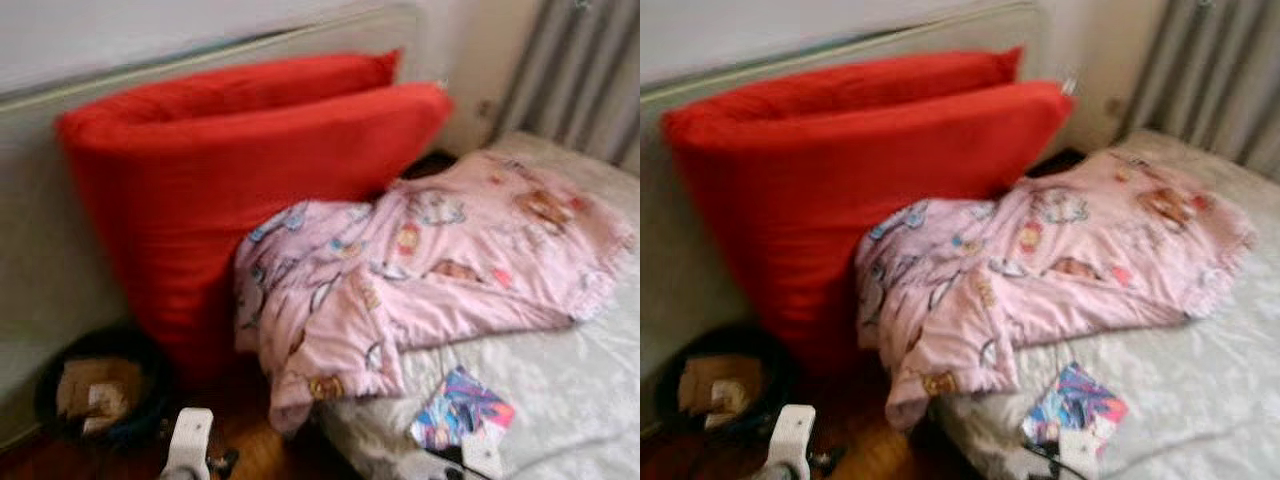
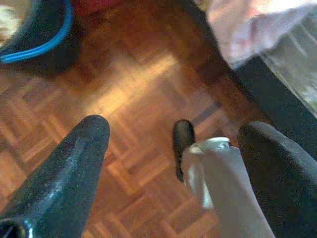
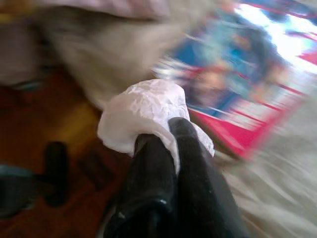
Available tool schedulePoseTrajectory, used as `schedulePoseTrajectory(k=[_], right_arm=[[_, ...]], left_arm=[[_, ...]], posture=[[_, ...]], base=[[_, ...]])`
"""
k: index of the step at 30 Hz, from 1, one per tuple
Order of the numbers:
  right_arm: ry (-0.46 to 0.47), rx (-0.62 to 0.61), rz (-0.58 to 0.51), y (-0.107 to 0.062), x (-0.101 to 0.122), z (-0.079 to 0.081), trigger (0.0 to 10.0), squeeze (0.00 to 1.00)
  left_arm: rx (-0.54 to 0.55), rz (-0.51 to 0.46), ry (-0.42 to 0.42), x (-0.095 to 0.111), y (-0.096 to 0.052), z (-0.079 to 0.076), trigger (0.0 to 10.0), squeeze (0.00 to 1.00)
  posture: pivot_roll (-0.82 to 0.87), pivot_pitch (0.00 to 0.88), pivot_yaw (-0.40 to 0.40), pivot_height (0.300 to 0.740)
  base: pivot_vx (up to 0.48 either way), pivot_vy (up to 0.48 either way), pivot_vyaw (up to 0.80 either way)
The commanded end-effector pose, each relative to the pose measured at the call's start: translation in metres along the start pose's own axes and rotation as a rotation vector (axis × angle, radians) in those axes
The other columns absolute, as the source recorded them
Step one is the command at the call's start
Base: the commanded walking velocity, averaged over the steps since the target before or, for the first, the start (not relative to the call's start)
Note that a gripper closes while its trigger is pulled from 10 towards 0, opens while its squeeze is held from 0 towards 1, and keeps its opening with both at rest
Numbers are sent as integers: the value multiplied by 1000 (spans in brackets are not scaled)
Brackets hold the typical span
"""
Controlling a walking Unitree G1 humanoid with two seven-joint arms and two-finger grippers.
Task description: Clean up the room
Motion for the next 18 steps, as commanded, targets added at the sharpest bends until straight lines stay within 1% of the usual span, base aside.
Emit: schedulePoseTrajectory(k=[1, 2, 5, 6, 13, 17, 18], right_arm=[[1, -32, 41, -7, -21, -15, 10000, 0], [1, -32, 41, -7, -21, -15, 10000, 0], [2, -34, 56, -11, -31, -17, 10000, 0], [-5, -35, 73, -14, -39, -18, 10000, 0], [-7, -38, 104, -22, -59, -19, 10000, 0], [-7, -37, 108, -23, -62, -19, 10000, 0], [-8, -34, 99, -20, -55, -17, 10000, 0]], left_arm=[[-11, 15, 1, -4, 0, -6, 10000, 0], [-11, 15, 1, -4, 0, -6, 10000, 0], [-14, 14, 0, -4, 0, -7, 10000, 0], [-15, 13, -2, -4, 1, -8, 10000, 0], [-21, 15, -4, -5, 1, -9, 10000, 0], [-19, 20, -2, -6, 0, -9, 10000, 0], [-21, 25, 10, -7, 0, -10, 10000, 0]], posture=[[-48, 55, -43, 740], [-48, 55, -43, 740], [-48, 49, -49, 740], [-48, 48, -51, 740], [-54, 42, -57, 740], [-52, 39, -58, 740], [-54, 37, -55, 740]], base=[[0, 0, 800], [0, 0, 800], [0, 0, 800], [0, 0, 0], [0, 0, 0], [0, 0, 0], [0, 0, 0]])
Point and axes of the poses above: a point about 5 cm out from each wrist's last joint towards the gripper, its own y axis pointing out of the wrist towards the gripper, its own x axis along the axis of the wrist's last joint, z = x × y, the point moved 6 cm from there along y, pointing out of the wrist towards the gripper, and after that the axes turned 2 degrees about -y, right-handed, at the moved point
